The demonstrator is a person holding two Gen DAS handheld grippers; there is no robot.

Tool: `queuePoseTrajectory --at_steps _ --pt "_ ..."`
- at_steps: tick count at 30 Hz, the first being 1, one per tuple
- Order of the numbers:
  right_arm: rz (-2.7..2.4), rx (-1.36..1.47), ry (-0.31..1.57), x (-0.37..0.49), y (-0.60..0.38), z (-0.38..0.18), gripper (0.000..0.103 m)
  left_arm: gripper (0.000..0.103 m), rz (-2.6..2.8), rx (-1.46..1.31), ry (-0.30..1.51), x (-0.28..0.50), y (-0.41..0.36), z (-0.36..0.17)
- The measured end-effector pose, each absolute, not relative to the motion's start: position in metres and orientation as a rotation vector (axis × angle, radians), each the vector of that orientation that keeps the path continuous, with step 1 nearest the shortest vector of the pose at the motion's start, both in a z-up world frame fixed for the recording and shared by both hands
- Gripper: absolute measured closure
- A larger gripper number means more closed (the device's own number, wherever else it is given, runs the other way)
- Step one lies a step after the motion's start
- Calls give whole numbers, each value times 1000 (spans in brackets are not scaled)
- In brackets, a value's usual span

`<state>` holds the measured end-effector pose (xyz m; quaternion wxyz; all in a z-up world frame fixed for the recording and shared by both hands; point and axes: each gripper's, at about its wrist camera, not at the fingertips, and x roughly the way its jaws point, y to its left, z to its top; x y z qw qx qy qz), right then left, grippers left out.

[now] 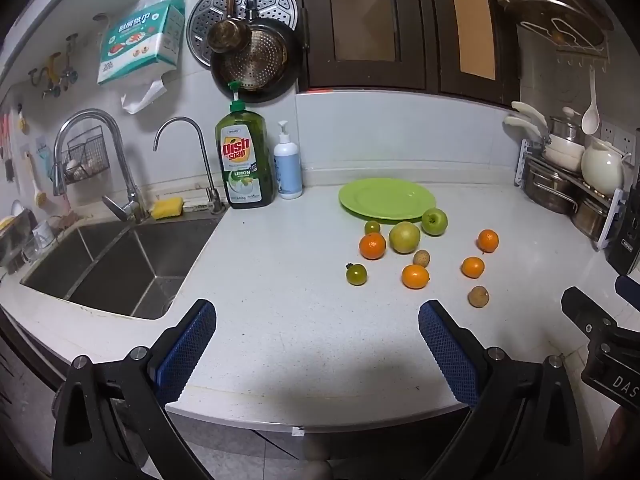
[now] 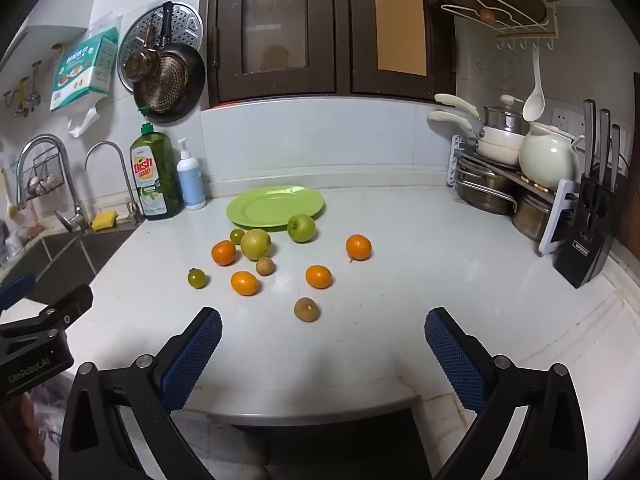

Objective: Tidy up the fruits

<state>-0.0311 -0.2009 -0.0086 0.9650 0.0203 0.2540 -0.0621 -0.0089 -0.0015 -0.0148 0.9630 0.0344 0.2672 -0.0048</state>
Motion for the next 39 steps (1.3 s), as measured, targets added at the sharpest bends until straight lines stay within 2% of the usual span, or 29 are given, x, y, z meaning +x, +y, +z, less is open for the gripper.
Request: queuePoseTrajectory --at_steps 5,39 --pt "-124 38 512 -33 -202 -8 1 0 -15 63 548 -10 6 0" --pt "-121 34 513 -36 -199 -11 1 0 -25 58 539 -12 5 2"
